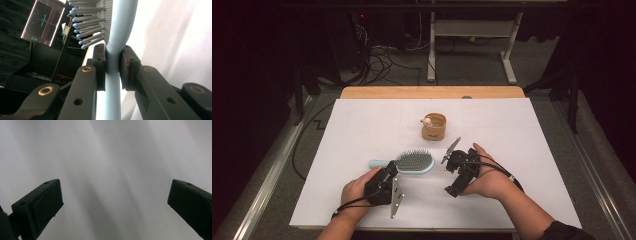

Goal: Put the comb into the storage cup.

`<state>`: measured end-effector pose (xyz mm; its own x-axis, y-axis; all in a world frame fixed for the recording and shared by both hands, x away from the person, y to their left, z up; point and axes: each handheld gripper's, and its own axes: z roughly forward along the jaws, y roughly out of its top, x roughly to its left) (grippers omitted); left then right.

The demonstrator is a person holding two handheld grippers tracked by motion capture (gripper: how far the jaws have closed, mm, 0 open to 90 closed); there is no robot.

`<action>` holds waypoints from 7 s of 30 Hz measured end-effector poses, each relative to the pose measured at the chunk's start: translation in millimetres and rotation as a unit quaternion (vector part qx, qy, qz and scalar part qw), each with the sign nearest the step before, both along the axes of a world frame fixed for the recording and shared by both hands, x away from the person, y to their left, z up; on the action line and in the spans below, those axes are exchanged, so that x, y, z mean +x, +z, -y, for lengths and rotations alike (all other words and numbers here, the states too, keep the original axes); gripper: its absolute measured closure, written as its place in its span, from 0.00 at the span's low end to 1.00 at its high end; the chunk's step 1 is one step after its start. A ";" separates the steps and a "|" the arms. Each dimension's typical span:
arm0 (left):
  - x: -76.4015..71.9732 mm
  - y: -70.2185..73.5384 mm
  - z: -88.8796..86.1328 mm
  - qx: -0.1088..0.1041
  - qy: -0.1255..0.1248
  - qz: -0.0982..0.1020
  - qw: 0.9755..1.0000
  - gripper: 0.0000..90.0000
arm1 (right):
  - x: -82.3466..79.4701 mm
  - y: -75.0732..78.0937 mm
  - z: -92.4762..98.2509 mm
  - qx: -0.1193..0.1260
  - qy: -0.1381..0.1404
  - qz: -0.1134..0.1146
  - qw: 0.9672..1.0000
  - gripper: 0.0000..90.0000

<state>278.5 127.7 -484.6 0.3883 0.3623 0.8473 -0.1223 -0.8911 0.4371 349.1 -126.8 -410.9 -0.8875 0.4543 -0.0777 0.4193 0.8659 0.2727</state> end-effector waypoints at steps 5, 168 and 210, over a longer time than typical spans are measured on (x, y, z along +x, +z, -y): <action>1.2 0.5 -1.4 -0.003 0.005 -0.002 1.000 0.86 | -1.0 -6.1 8.6 -0.012 -0.005 -0.002 1.000 0.00; 4.7 35.1 -13.5 -0.377 -0.062 -0.199 0.903 0.86 | -32.0 12.8 -11.4 0.441 -0.080 0.182 0.875 0.00; -2.1 34.2 -1.0 -0.352 -0.073 -0.189 0.914 0.86 | -22.5 31.6 -38.7 0.492 -0.066 0.164 0.852 0.14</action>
